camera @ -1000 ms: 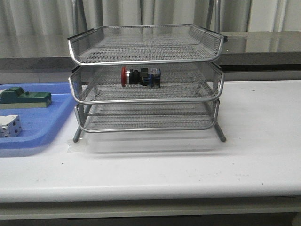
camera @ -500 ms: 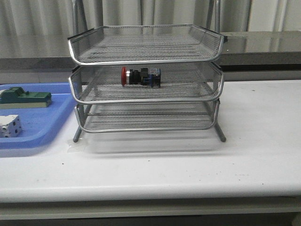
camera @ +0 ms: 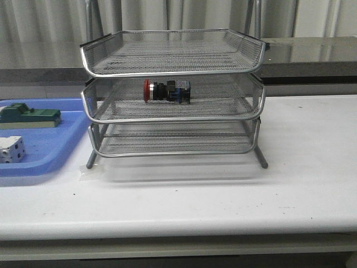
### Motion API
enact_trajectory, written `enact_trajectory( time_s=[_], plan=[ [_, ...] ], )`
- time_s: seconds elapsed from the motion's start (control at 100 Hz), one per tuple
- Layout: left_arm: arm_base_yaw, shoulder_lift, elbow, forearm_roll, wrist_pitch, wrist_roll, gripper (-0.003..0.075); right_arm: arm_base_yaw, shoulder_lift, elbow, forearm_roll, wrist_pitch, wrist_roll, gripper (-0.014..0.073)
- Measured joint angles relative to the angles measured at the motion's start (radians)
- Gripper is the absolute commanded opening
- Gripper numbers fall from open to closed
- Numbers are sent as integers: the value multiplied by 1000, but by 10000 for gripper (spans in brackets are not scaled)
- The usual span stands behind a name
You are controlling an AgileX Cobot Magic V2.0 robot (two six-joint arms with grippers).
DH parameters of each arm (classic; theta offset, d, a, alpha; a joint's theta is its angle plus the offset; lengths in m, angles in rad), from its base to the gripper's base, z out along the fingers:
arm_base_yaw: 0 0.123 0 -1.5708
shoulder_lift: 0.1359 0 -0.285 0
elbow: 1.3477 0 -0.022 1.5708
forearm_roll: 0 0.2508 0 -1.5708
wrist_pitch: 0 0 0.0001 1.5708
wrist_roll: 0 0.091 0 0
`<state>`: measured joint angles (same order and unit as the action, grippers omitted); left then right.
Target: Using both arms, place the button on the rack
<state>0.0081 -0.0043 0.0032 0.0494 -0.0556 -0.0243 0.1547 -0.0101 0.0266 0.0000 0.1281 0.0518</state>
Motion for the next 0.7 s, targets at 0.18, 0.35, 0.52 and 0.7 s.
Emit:
enact_trajectory(
  time_s=[0.18, 0.35, 0.52, 0.7],
  plan=[
    [0, 0, 0, -34, -1, 0, -20, 0, 0, 0, 0, 0, 0, -69],
    [0, 0, 0, -37, -2, 0, -20, 0, 0, 0, 0, 0, 0, -69],
    [0, 0, 0, -37, -2, 0, -20, 0, 0, 0, 0, 0, 0, -69],
    [0, 0, 0, -39, -2, 0, -20, 0, 0, 0, 0, 0, 0, -69]
  ],
)
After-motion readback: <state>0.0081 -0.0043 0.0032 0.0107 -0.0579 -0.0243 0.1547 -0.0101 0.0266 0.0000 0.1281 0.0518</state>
